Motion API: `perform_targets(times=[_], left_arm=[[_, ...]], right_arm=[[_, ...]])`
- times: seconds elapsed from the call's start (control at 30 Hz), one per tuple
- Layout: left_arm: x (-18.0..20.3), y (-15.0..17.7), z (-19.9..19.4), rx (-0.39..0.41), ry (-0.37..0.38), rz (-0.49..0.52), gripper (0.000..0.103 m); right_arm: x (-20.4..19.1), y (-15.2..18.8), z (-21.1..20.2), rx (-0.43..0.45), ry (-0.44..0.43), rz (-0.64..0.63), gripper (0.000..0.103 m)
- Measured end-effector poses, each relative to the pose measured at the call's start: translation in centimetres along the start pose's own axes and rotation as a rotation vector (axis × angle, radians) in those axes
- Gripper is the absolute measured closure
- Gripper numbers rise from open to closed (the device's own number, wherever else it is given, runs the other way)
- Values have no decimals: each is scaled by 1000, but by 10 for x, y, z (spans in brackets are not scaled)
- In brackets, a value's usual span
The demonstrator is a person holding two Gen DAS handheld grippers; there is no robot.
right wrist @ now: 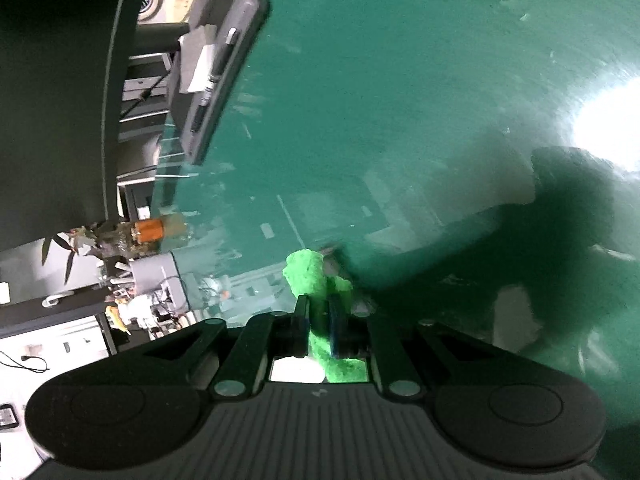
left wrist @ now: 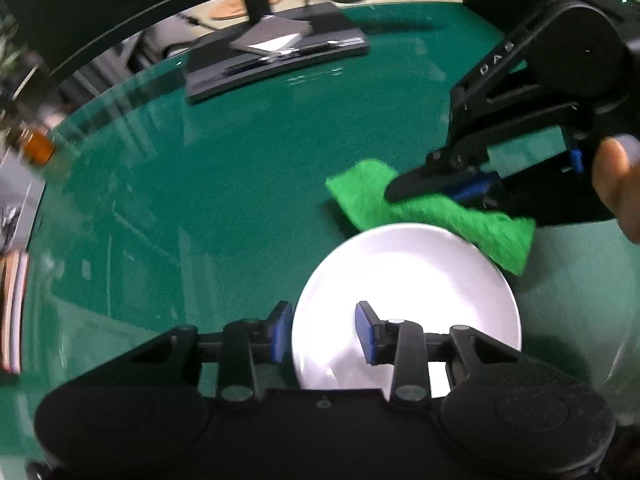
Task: Clean bowl
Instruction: 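Rub the cloth back and forth over the bowl with the right gripper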
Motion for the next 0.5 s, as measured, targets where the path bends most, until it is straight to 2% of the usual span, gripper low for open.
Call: perform_targets(times=[0.13,0.3,0.5], left_arm=[[1,5,3,-7,8,7,76],[-1,-2,7,-5,25,15,74],[6,-7,10,-1,18,58,71]], right_arm=[[-3,1,6,-15,11,-18,92],[16,11,-7,-23,19,-6,92],[52,23,-27,-36,35,79,92]])
Point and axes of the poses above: each gripper's, at about its wrist camera, not at the fingertips, and z roughly the way its jaws point, x to its right, y to its underside, the point moved 5 cm from there along z, roughly the way its jaws point, and after that the axes turned 7 degrees about -x, right-handed, at the moved point
